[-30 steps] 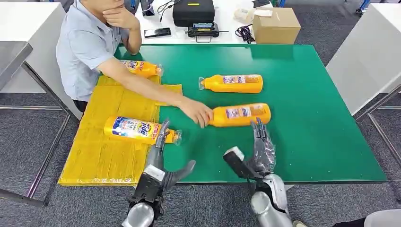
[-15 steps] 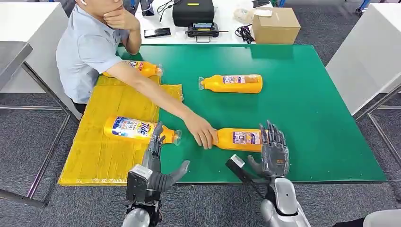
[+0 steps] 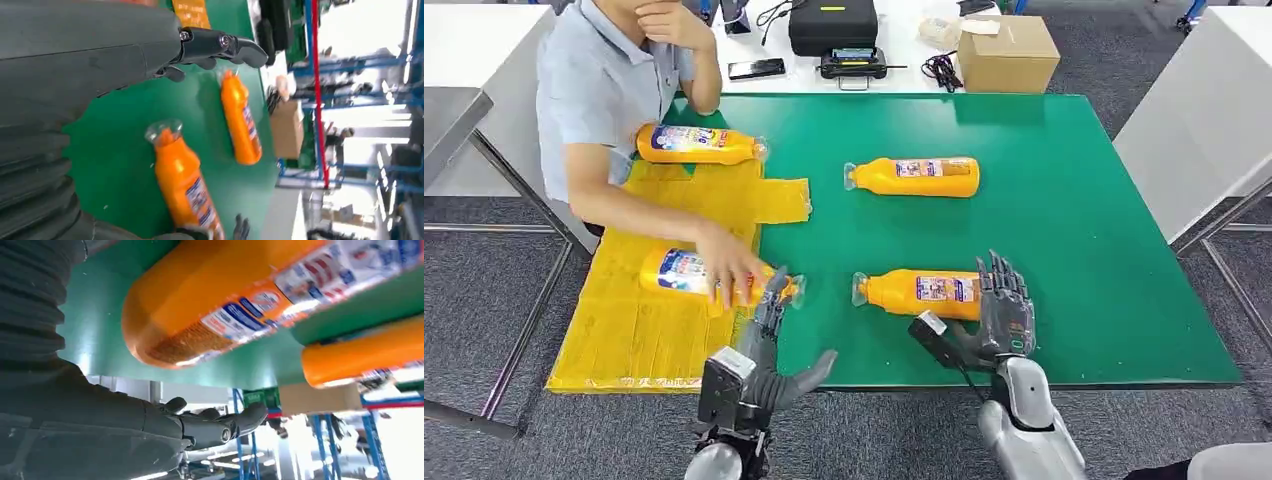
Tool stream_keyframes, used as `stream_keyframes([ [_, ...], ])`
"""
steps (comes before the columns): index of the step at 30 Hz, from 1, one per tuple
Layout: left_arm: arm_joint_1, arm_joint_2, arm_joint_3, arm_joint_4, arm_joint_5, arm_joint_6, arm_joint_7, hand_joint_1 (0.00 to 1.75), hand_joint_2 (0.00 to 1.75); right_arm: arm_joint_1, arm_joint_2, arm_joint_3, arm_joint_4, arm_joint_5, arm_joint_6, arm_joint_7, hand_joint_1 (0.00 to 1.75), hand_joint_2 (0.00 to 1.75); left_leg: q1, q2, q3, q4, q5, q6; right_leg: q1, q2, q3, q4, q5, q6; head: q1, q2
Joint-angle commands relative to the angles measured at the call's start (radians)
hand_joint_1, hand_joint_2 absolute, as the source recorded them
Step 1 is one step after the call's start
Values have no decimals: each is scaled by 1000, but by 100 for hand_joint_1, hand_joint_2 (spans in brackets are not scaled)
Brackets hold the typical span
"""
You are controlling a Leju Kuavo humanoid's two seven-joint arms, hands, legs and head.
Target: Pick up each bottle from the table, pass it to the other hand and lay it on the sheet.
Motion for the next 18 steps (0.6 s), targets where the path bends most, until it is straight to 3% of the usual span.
stream_keyframes([
  [1, -38, 41, -28, 43, 3, -26, 33, 0, 175, -123, -27, 10, 186, 7, 32, 4, 0, 175, 1, 3, 6, -1, -2, -2, 1, 2, 5, -1, -1, -2, 0, 0],
  [8, -55, 25, 1, 102, 17, 4, 99, 0, 175, -152, -12, 8, 243, -17, 60, 0, 0, 175, 0, 2, 5, -1, -1, -2, 1, 2, 4, -1, 0, -2, 0, 0],
  [18, -80, 9, 7, 146, 10, 39, 100, 0, 175, -175, -6, 18, 286, -39, 83, -25, 0, 175, 1, 2, 5, -1, -1, -2, 1, 1, 5, -1, -1, -2, 0, 0],
])
